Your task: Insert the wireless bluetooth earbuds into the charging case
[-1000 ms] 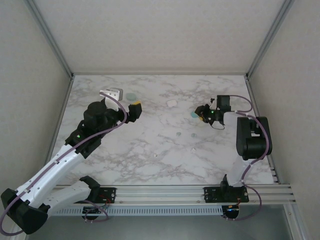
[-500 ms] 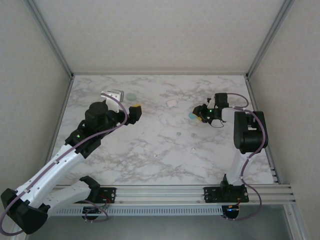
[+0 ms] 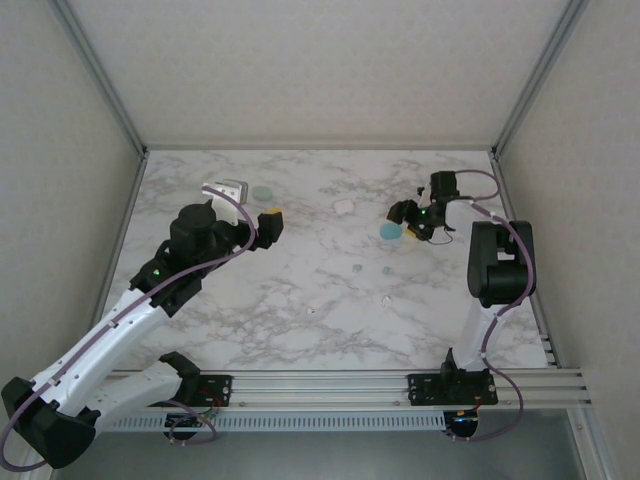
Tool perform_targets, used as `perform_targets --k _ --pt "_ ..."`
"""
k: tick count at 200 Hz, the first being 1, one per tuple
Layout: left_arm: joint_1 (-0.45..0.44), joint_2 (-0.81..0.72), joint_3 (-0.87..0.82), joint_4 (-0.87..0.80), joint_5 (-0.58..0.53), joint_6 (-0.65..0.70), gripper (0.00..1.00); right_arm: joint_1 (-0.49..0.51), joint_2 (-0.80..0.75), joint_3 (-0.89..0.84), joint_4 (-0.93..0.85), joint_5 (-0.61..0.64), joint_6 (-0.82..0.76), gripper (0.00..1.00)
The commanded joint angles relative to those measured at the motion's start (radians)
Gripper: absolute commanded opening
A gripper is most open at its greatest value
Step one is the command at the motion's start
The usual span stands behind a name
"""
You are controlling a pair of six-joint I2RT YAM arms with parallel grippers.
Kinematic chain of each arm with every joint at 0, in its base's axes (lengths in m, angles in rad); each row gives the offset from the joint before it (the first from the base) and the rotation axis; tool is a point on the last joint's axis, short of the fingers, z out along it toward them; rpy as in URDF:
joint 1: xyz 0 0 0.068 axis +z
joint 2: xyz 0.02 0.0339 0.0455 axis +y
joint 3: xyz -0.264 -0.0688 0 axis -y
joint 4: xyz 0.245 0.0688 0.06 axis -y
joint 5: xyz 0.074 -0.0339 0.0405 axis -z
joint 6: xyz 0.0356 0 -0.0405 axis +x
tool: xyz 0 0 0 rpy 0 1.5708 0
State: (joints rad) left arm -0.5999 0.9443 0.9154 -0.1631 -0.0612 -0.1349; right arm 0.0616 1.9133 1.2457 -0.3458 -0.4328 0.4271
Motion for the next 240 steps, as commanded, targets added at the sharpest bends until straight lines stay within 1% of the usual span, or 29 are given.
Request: perform_targets --k 1,21,48,69,91,112,143,193,218,240 --pt "0.009 -0.012 0.016 -0.018 -0.025 0.007 1.0 0.008 -0.025 0.096 -0.117 0.054 -0.072 0.69" --pt "0.012 0.0 0.014 -0.022 -0.054 -0.008 1.0 0.062 0.039 0.216 -0.194 0.047 -0.119 0.69" --pt "0.017 0.002 0.013 -0.039 -0.06 -0.024 1.0 0.144 0.174 0.393 -0.284 0.077 -0.15 0.69" --pt "0.023 -0.014 0.017 -0.062 -0.067 -0.021 1.0 0.182 0.277 0.537 -0.348 0.085 -0.16 0.69" --pt "0.036 -0.034 0.022 -0.082 -0.071 -0.008 1.0 0.202 0.368 0.664 -0.383 0.045 -0.153 0.7" --pt "0.046 -0.047 0.022 -0.091 -0.063 -0.006 1.0 0.21 0.451 0.781 -0.423 0.04 -0.15 0.7" --pt "0.055 -0.056 0.014 -0.099 -0.061 -0.009 1.0 0.223 0.559 0.94 -0.484 -0.008 -0.137 0.68" --pt "0.061 -0.056 0.011 -0.104 -0.043 -0.024 1.0 0.237 0.649 1.045 -0.506 -0.074 -0.122 0.66" --pt "0.061 -0.054 0.01 -0.098 -0.042 -0.028 1.0 0.252 0.646 1.038 -0.527 -0.089 -0.148 0.64" --pt "0.061 -0.043 0.018 -0.092 -0.027 -0.035 1.0 0.269 0.617 0.991 -0.541 -0.105 -0.18 0.64"
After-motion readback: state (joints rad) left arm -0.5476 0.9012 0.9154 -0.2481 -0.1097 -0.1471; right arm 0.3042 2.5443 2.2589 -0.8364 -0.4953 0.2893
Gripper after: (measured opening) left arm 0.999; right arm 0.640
